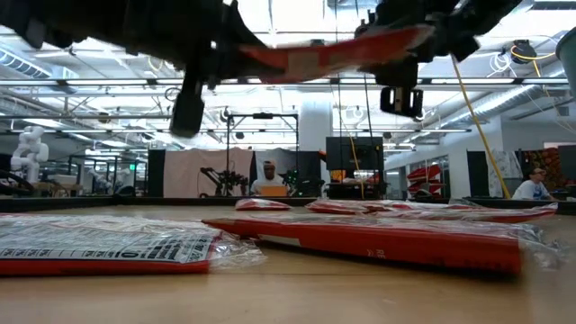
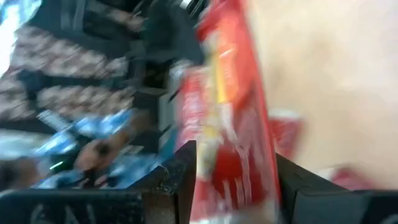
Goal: Sort popcorn bags into baskets
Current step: Put the popcorn bag into the green bin
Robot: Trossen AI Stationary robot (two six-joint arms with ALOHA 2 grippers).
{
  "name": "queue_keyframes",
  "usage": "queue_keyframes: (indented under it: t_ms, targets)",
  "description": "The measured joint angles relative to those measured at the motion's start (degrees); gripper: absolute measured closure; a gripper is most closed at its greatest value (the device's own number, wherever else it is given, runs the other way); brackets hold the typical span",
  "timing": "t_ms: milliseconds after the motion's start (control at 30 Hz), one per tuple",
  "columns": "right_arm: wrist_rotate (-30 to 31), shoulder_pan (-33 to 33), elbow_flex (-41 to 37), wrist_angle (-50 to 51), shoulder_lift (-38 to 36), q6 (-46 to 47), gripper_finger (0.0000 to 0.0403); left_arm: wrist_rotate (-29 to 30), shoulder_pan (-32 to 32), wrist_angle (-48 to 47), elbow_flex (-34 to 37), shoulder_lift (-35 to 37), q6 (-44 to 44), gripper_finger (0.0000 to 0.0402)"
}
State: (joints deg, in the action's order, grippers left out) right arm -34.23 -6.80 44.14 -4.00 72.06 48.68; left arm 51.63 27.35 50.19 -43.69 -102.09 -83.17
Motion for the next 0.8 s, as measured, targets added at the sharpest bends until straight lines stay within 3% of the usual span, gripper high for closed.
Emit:
queue_keyframes:
  t_ms: [100,267,400,500,600,700,800]
  targets:
    - [9.35,-0.35,0.03,4.96,-5.71,-3.27,0.0275,-0.01,-0.68,-2.23,1.94,4.15,11.1,0.0391]
    - [35.16,6.1,1.32,14.45,-12.21,-8.93,0.0275,-1.24,-5.24,-14.92,4.06,9.84,35.17,0.0386]
    - [48.6,14.08,4.08,15.33,-11.04,-13.81,0.0275,-8.63,-9.94,-26.49,3.95,12.26,52.1,0.0386]
    - [54.98,18.77,7.22,15.99,-7.23,-18.55,0.0275,-16.94,-12.98,-29.91,3.86,12.24,61.49,0.039]
    - [59.93,22.36,14.06,23.85,0.2,-20.72,0.0275,-23.66,-14.36,-29.94,3.93,12.19,67.6,0.0386]
    - [59.55,23.7,23.95,35.19,10.57,-21.88,0.0275,-29.37,-15.06,-30.19,3.88,12.24,71.71,0.0384]
    - [59.32,24.58,34.81,45.44,20.9,-25.36,0.0275,-31.5,-15.83,-31.14,3.88,12.2,74.12,0.0386]
